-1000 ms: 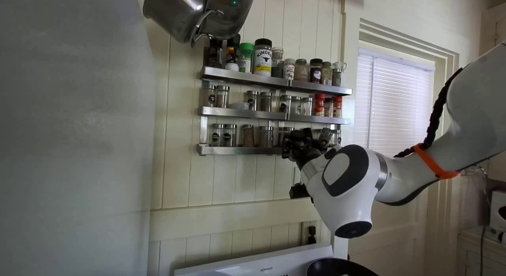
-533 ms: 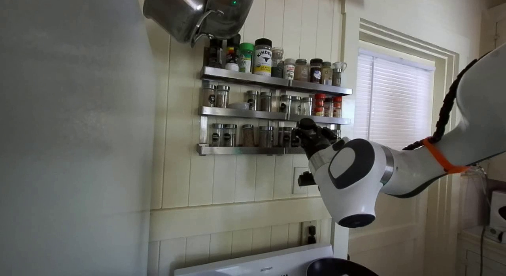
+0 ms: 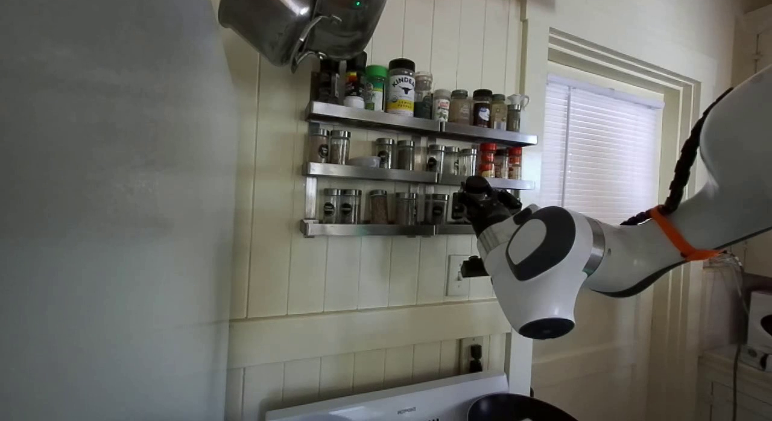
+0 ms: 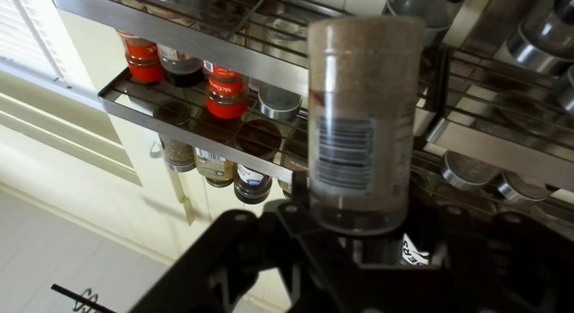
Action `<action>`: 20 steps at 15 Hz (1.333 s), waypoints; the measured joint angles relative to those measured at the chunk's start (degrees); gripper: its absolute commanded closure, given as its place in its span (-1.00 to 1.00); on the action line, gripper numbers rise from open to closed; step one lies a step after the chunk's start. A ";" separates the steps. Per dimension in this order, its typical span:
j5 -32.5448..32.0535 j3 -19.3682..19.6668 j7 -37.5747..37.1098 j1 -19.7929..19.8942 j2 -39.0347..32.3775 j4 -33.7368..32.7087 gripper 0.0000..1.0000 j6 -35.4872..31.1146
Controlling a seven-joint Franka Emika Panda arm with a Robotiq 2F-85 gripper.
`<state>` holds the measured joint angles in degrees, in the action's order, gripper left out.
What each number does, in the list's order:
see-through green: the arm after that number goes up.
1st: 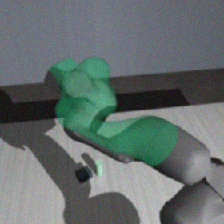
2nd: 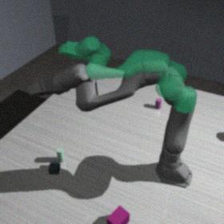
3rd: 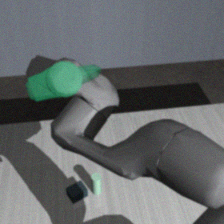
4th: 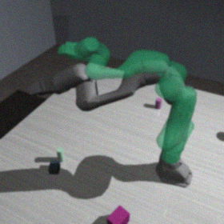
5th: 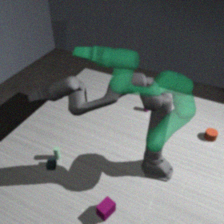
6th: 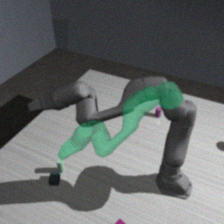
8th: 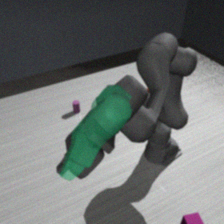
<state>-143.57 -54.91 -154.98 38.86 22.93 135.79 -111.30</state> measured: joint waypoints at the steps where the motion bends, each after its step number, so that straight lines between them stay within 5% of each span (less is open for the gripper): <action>1: 0.00 0.00 0.00 0.00 0.00 0.00 0.00 0.00; 2: 0.00 0.00 0.00 0.00 0.00 0.00 0.50 0.00; 5: 0.22 1.31 1.63 -1.92 -0.96 -0.13 0.50 1.75; 9: 0.07 11.53 9.71 -16.45 -9.14 -1.46 0.50 12.38; 13: -0.08 13.45 10.46 -18.25 -13.10 -4.73 0.50 13.93; 14: 0.00 15.04 10.58 -19.65 -13.79 -5.30 0.00 14.02; 20: 0.02 15.23 10.58 -19.33 -15.21 -6.74 0.00 14.02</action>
<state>-143.54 -39.68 -144.40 19.53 7.72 129.05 -97.28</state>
